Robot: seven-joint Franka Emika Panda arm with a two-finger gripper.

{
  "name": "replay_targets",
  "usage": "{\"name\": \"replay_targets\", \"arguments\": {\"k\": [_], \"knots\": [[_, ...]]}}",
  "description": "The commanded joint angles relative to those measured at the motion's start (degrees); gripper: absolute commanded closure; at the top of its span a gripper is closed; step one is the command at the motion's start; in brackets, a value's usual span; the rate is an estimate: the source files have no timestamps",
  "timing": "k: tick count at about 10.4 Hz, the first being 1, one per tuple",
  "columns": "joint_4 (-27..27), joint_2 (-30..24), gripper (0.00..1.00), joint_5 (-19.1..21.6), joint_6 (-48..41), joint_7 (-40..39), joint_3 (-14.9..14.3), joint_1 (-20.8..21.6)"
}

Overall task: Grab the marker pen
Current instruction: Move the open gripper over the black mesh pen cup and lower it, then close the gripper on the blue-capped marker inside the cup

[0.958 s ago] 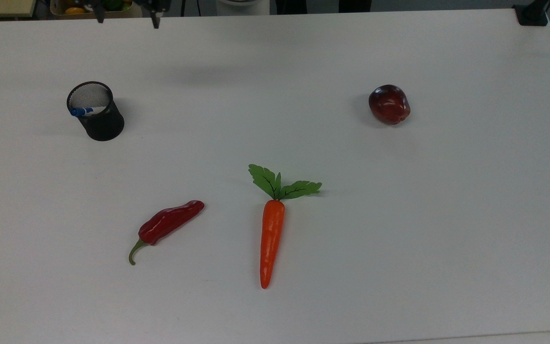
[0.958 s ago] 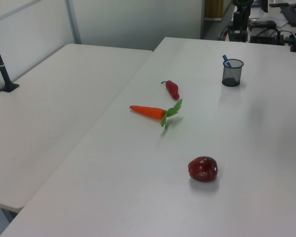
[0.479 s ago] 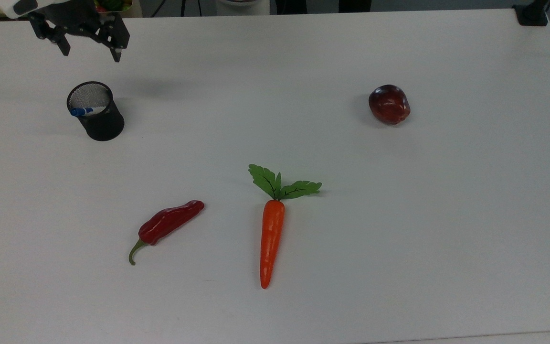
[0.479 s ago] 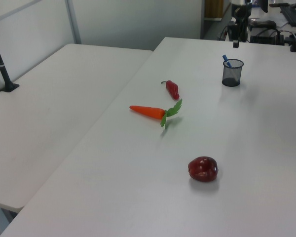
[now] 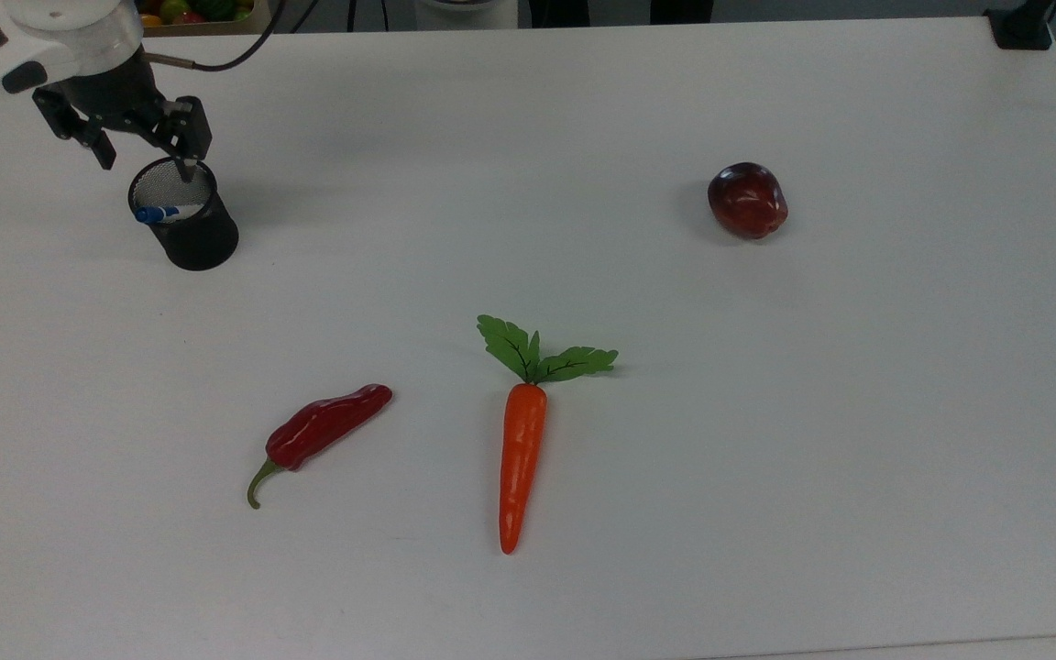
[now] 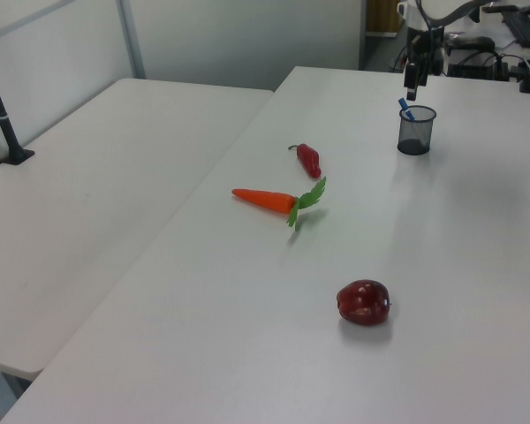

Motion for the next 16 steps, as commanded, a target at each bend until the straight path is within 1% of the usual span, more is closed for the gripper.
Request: {"name": "replay_targets", "arguments": {"k": [1, 2, 4, 6, 8, 11, 12, 14, 16], "knots": [[-0.2, 2.7, 0.43, -0.9, 6.0, -1.2, 0.2, 0.0], [-0.2, 3.3, 0.44, -0.9, 7.4, -1.2, 0.2, 0.0], [-0.1, 3.7, 0.55, -0.9, 8.6, -1.2, 0.2, 0.1], [-0.1, 3.7, 0.69, -0.9, 8.5, -1.2, 0.2, 0.1], [-0.1, 3.5, 0.74, -0.8, 8.3, -1.1, 0.2, 0.1], [0.3, 2.6, 0.92, -0.7, 7.6, -0.5, 0.2, 0.1], [0.3, 2.2, 0.96, -0.7, 6.7, -0.4, 0.3, 0.2], [0.4, 1.0, 0.97, -0.2, 5.5, -0.4, 0.3, 0.0], [1.7, -0.3, 0.97, 0.2, 4.2, -0.2, 0.3, -0.2]]}}
